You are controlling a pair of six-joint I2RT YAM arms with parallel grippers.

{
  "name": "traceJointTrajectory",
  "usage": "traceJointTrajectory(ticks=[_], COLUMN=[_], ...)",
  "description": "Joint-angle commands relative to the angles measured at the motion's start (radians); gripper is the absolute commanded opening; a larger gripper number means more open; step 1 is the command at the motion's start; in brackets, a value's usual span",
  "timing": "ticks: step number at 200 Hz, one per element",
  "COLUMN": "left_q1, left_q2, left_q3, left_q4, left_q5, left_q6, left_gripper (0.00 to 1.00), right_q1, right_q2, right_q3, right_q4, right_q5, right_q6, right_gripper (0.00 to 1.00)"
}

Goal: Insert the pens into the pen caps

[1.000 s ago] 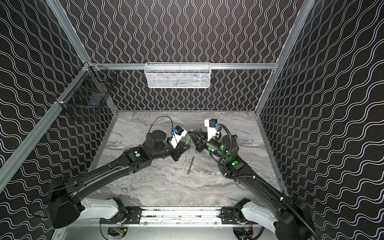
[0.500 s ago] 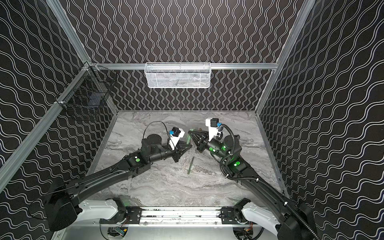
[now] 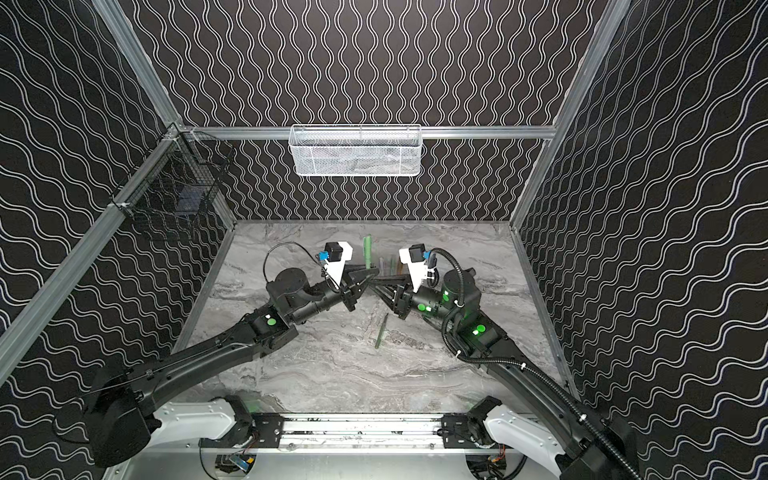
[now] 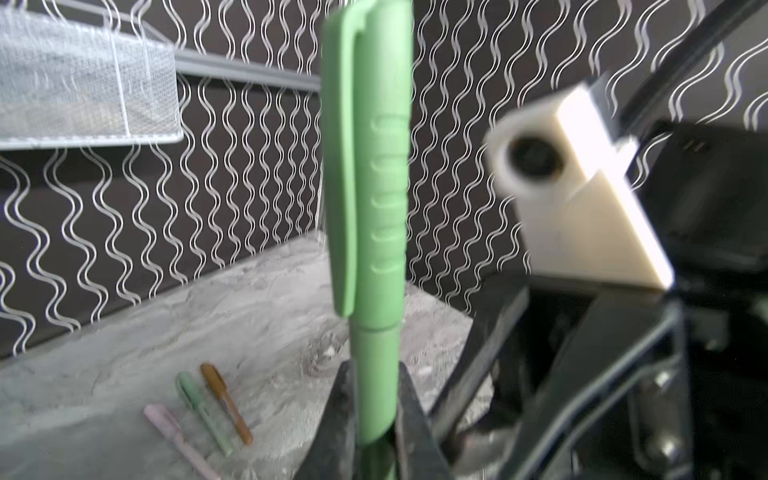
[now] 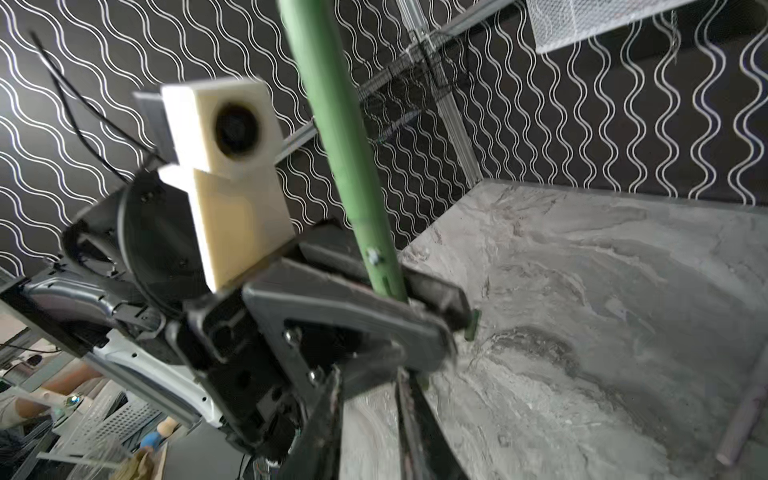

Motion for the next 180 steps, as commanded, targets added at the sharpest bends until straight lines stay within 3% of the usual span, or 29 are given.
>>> traceJointTrajectory(ticks=[1,64,130,180], left_q1=[0.0,0.0,-0.001,0.0], left_q2=[-0.004,-0.051,-0.102,-0.124], left_q3=[0.008,0.012,-0.062,-0.066], left_q4=[0.062,-0.031,0.03,0.016], left_q5=[-0.013,0.032,0.037,0.035], left_q6=[-0.013,-0.001,-0.021,0.001], left_gripper=[0.0,0.0,0.0,0.0], right_q1=[0.0,0.0,0.003,0.043], right_q2=[-0.032,-0.079,0.025,0.071], right_q3=[0.027,0.079,0.234,0.251], right_q4=[-0.072,-0.088,-0.084,-0.063], right_q5=[0.013,0.081,0.012,-0.004], right_q6=[-0.048,-0.086,-0.103,-0.125], right_gripper=[0.25,0.22,0.24,0.22])
